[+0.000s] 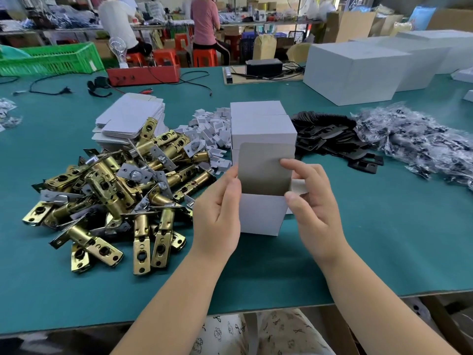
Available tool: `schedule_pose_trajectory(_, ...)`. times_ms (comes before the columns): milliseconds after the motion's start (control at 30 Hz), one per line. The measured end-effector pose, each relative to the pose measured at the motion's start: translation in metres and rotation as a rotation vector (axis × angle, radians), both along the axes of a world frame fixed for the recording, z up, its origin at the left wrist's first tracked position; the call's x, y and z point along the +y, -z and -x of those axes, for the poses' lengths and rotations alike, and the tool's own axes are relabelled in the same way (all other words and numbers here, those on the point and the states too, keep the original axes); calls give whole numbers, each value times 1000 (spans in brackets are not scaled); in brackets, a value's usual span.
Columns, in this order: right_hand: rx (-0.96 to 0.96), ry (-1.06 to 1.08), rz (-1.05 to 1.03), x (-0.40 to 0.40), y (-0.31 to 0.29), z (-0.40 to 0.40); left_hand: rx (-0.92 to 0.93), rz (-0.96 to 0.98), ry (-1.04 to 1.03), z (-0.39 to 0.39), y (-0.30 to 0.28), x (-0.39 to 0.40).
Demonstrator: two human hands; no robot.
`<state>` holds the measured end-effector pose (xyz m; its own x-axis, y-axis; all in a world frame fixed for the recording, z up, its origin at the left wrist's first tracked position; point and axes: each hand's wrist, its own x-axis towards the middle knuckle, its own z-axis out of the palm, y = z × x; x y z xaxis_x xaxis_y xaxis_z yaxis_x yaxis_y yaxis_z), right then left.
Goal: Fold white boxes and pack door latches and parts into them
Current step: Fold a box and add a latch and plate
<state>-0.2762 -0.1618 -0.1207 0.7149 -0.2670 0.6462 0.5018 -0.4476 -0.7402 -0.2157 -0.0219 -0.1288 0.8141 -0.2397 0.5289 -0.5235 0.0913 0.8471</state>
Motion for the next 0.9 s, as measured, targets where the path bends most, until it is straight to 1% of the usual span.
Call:
schedule_pose_trajectory(100,6,-22,11,0,-1,-1,-64,-24,-27,2,-3,-1)
schedule_pose_trajectory(200,3,-10,23,0,-1,-1,-175,-50,-84,1,-3,1)
schedule_pose_trajectory(267,-6,1,40,0,0,-2,-200,-72,-93,-1,-4,2)
schedule_pose_trajectory(367,-6,56,49,0,2,-5,-148,-147,-69,0,-5,1)
schedule_pose_trajectory(467,54,126,101,2,3,-6,-128,-215,-101,0,-3,-1)
schedule_pose_trajectory(600,161,111,154,3,4,-5,-138,-230,-140,2,-5,-3)
schedule_pose_trajectory(700,186,145,173,4,3,-5,-88,-267,-98,3,-7,-3)
schedule_pose_trajectory(767,187,168,159,5,2,-5,-74,-273,-86,2,-6,-3)
schedule_pose_trajectory(900,230,118,100,7,3,-6,-77,-261,-77,1,-3,-3)
